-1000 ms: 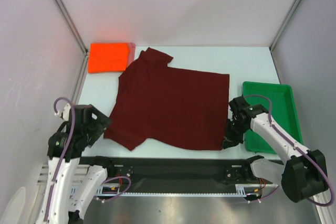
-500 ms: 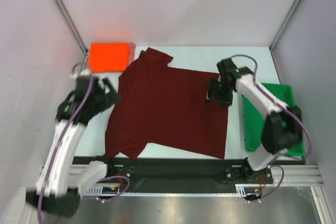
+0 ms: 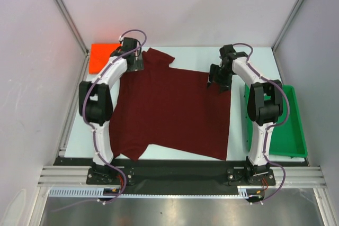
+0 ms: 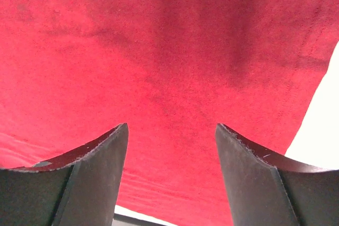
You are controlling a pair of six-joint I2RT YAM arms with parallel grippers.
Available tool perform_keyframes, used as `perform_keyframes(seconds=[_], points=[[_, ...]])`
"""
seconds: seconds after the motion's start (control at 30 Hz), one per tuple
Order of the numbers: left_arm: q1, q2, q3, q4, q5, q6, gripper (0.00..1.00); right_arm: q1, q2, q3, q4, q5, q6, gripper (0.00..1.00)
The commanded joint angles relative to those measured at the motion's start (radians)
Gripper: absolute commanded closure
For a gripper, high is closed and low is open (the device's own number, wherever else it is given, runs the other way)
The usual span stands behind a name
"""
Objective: Fold and stack the t-shirts
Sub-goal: Flatten the tshirt out
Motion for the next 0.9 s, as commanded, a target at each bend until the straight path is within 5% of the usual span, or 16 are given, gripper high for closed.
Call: perform_keyframes(seconds=[0.0,0.2,0.33,0.47,0.53,0.63,0.87], points=[[0.012,0.105,0.149,0.015,0.014,0.069,0.00,0.005,-0.070,0.014,-0.013,-0.043,-0.012,0.27],[0.012,0.237,0.169,-0.021,0.064,-0.010,0.04,-0.011,-0.108,-0.022,-0.027,-0.023,-0.022,0.28],[0.012,0.280,0.178,-0.039,0.077,-0.028,0.16,-0.024,-0.122,-0.046,-0.017,-0.028,-0.016,0.28],[0.012,0.273,0.146,-0.067,0.080,-0.050,0.59,-0.038,-0.118,-0.054,-0.020,-0.017,-0.007,0.28],[0.012,0.235,0.076,-0.061,0.093,-0.059,0.69,-0.046,-0.109,-0.055,-0.014,-0.017,0.002,0.28],[0.015,0.149,-0.041,-0.091,0.100,-0.091,0.99,-0.061,-0.081,-0.036,-0.016,-0.009,0.042,0.29],[0.004,-0.249,-0.488,-0.099,0.233,-0.200,1.00,-0.112,-0.020,0.001,0.091,0.011,0.238,0.31]])
